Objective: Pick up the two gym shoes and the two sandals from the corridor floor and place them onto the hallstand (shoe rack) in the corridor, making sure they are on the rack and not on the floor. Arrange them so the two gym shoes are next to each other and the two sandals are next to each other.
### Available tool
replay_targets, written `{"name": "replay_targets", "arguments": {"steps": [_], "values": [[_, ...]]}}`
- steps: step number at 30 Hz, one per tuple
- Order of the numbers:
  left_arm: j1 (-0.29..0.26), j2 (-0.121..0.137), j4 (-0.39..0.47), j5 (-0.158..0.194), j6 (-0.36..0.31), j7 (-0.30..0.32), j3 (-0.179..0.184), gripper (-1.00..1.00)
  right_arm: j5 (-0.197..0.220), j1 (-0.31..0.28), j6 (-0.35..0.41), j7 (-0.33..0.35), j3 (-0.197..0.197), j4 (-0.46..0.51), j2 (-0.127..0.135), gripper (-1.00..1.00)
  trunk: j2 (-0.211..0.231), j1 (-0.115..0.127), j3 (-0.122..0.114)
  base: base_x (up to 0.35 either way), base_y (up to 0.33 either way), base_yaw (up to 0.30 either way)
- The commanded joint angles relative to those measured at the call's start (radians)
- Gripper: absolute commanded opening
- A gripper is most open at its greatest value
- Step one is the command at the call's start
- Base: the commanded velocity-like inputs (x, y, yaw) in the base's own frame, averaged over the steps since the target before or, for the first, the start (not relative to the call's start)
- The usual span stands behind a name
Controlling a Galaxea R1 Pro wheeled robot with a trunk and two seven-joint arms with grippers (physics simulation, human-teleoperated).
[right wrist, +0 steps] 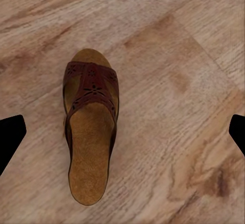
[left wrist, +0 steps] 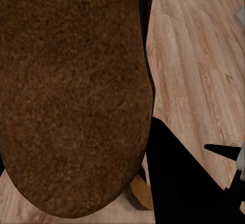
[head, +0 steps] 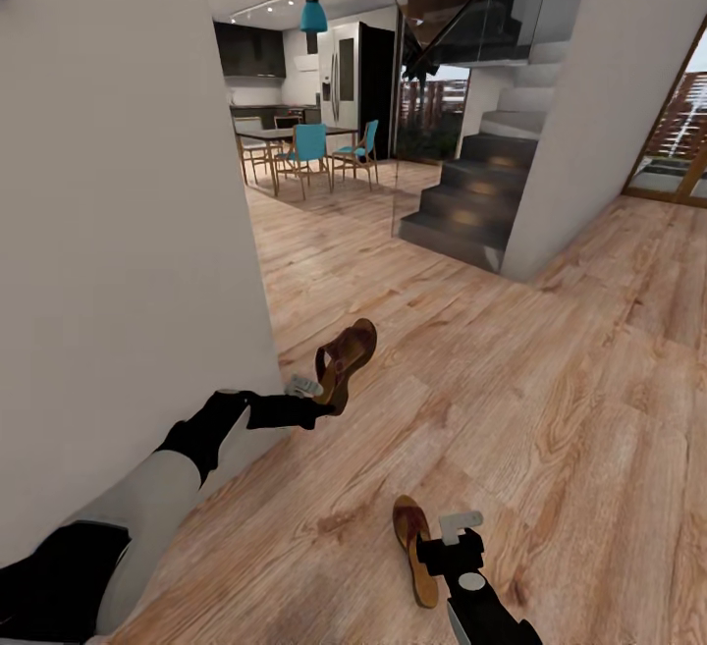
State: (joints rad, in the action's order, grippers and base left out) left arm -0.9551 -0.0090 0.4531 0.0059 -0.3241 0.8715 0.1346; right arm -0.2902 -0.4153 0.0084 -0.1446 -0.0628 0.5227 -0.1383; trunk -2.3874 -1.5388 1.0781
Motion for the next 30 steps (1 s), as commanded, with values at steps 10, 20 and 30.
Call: {"name": "replay_targets", "arguments": {"steps": [10,20,30], "values": [[-0.012,0.002,0.109,0.002,-0.122,0.003,-0.002,-1.0,-0.01,0.0,0.002,0.0,-0.008,0.003,-0.001,1.0,-0.071,-0.038,0.032,0.0,0.0,0.0],[-0.005,0.004,0.139,0.002,-0.151,0.003,-0.007,-1.0,-0.01,0.0,0.002,-0.001,-0.009,0.008,-0.001,1.0,-0.114,-0.063,0.069,0.0,0.0,0.0],[-0.002,0.007,0.136,0.002,-0.151,0.004,-0.011,-1.0,-0.01,0.0,0.002,-0.001,-0.012,0.009,0.0,1.0,-0.116,-0.068,0.121,0.0,0.0,0.0]]}}
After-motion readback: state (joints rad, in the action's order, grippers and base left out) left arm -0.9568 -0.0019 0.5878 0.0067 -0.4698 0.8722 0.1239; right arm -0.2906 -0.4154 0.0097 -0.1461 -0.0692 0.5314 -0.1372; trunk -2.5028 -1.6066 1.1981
